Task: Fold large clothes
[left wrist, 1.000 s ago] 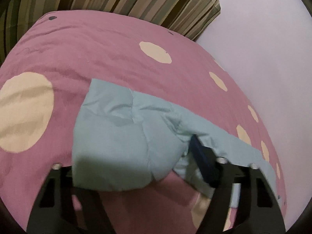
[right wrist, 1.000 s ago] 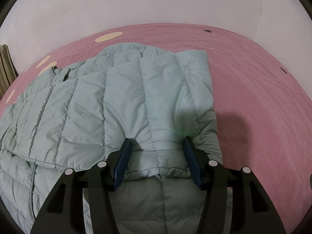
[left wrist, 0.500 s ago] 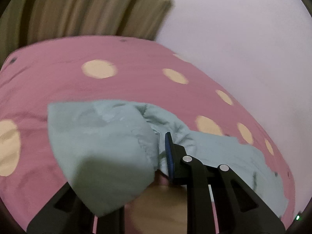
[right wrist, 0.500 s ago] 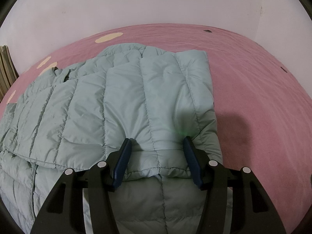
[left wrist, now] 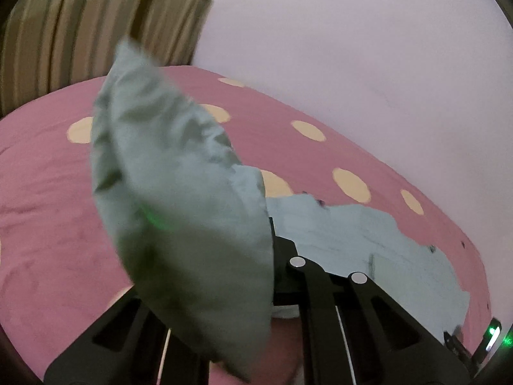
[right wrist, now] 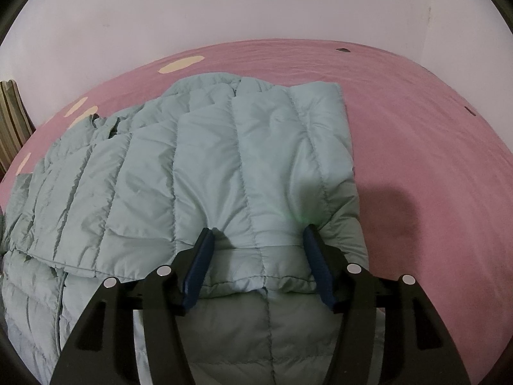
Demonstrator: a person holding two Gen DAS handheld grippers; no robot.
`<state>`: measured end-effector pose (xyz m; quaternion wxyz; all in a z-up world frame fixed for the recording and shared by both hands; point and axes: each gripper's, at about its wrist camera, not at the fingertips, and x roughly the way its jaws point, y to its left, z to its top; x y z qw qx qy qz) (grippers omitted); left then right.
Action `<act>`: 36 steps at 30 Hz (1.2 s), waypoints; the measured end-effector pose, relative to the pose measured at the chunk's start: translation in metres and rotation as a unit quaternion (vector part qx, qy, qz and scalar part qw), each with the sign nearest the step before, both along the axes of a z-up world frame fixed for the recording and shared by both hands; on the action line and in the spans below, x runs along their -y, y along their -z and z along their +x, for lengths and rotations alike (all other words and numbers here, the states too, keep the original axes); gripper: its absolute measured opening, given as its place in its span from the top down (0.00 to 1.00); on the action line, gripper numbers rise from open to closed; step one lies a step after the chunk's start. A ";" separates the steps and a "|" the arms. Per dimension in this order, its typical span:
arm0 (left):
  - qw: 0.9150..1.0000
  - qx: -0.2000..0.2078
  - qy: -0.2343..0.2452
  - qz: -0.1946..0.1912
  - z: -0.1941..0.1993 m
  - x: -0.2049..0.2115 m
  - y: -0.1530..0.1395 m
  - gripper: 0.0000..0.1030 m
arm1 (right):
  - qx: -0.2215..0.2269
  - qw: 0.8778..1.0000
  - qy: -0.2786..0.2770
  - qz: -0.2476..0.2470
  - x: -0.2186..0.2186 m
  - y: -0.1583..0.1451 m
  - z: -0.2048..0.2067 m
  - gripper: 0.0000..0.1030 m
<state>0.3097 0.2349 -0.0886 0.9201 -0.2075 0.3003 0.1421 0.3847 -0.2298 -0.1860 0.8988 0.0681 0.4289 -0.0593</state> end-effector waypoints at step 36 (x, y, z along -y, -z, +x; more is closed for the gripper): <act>0.955 -0.103 0.247 0.128 0.072 0.280 0.070 0.91 | 0.014 0.999 0.003 0.043 0.000 0.002 -0.005 0.38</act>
